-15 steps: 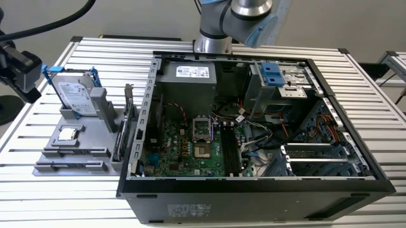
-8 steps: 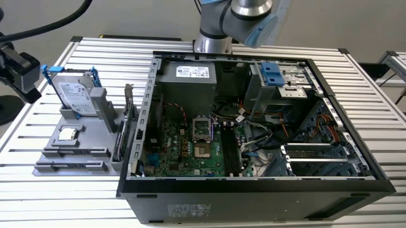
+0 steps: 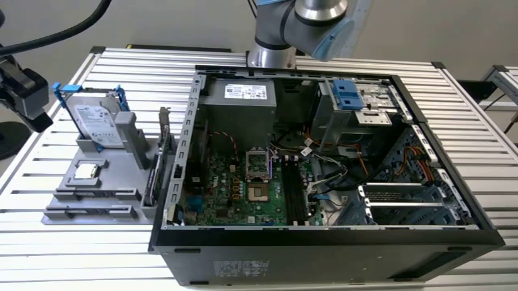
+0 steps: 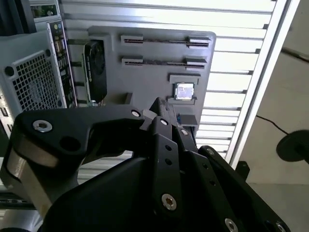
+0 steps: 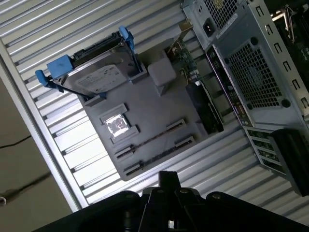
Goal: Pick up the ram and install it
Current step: 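Pick up the ram and move it above insertion slot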
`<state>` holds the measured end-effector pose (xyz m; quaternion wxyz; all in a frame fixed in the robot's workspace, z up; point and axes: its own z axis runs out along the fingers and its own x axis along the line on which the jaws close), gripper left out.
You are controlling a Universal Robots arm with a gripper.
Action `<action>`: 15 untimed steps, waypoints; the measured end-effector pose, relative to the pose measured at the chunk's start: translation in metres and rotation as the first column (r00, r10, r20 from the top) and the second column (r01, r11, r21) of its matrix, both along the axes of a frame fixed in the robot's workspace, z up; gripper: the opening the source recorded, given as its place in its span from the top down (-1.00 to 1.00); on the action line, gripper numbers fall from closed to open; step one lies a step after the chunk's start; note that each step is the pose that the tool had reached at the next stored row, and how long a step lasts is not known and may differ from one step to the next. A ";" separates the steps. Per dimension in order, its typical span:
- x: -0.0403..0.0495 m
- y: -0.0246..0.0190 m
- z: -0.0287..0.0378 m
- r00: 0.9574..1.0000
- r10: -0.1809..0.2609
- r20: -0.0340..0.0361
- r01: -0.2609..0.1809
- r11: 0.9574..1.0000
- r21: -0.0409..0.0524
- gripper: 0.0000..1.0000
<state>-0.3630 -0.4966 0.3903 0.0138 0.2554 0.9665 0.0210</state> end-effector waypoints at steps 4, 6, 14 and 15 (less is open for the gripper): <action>-0.0002 0.0000 0.0000 0.999 -0.035 0.000 0.035 0.999 0.000 1.00; -0.0003 0.0000 0.0000 0.999 -0.053 0.000 0.053 0.999 0.000 1.00; -0.0010 0.0000 0.0000 0.992 -0.125 0.000 0.125 0.992 0.000 1.00; -0.0012 0.0000 0.0000 0.991 -0.134 0.000 0.134 0.991 0.000 1.00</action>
